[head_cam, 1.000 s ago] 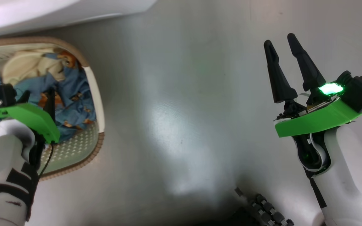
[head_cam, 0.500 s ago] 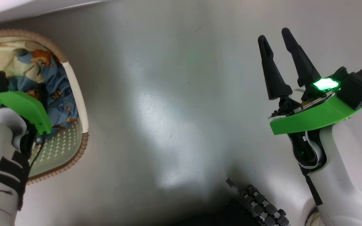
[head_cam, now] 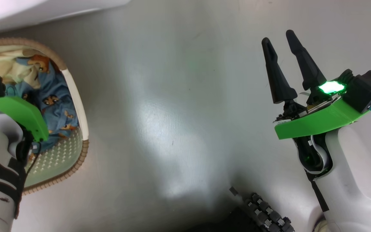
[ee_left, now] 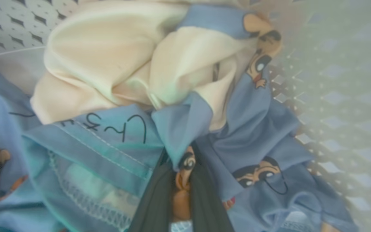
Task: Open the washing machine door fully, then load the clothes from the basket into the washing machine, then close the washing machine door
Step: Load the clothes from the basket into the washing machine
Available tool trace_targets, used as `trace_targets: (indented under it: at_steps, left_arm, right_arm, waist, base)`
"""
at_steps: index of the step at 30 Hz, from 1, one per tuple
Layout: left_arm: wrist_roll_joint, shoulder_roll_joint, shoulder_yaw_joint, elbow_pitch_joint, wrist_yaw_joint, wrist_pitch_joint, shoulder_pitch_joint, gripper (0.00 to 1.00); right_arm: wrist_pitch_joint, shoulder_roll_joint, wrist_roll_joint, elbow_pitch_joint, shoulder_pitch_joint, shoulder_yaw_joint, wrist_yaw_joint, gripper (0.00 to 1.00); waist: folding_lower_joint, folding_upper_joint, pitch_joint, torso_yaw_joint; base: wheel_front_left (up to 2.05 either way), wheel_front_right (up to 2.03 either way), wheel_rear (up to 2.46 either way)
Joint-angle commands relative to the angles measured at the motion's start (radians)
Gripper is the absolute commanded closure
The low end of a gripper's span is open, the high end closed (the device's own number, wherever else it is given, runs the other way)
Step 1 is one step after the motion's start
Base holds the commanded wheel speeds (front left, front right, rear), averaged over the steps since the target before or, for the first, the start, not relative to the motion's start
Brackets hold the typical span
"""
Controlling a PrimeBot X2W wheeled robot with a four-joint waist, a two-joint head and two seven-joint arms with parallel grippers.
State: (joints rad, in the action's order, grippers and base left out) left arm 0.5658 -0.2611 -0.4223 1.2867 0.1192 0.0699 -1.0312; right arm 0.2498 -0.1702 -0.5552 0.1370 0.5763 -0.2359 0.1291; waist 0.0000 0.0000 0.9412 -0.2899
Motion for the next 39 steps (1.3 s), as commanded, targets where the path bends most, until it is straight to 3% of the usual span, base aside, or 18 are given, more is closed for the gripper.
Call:
trace_targets:
  at_steps: [1,17,31,39]
  left_arm:
    - [0.005,-0.035,0.009,-0.002,0.001,0.018,0.038,1.0]
    - [0.083,0.024,-0.031,-0.077,0.011,0.151,0.216,1.0]
    - [0.191,0.0,-0.08,-0.268,0.011,0.19,0.382,1.0]
    - [0.185,-0.017,-0.023,-0.409,0.011,0.192,0.469,1.0]
  right_arm:
    - [0.012,0.003,0.011,-0.015,-0.029,-0.014,0.002,0.0]
    - [0.012,-0.019,0.014,0.009,-0.076,0.004,0.002,0.0]
    - [0.012,-0.054,0.005,0.046,-0.144,0.005,0.002,0.0]
    - [0.012,-0.073,0.002,0.06,-0.19,0.011,0.002,0.0]
  waist:
    - [0.0,0.0,-0.022,0.001]
    - [0.0,0.0,-0.265,0.073]
    - [0.0,0.0,-0.478,0.147]
    - [0.0,0.0,-0.577,0.178]
  base:
    - [0.0,0.0,0.0]
    - [0.0,0.0,0.0]
    - [0.0,0.0,0.0]
    - [0.0,0.0,0.0]
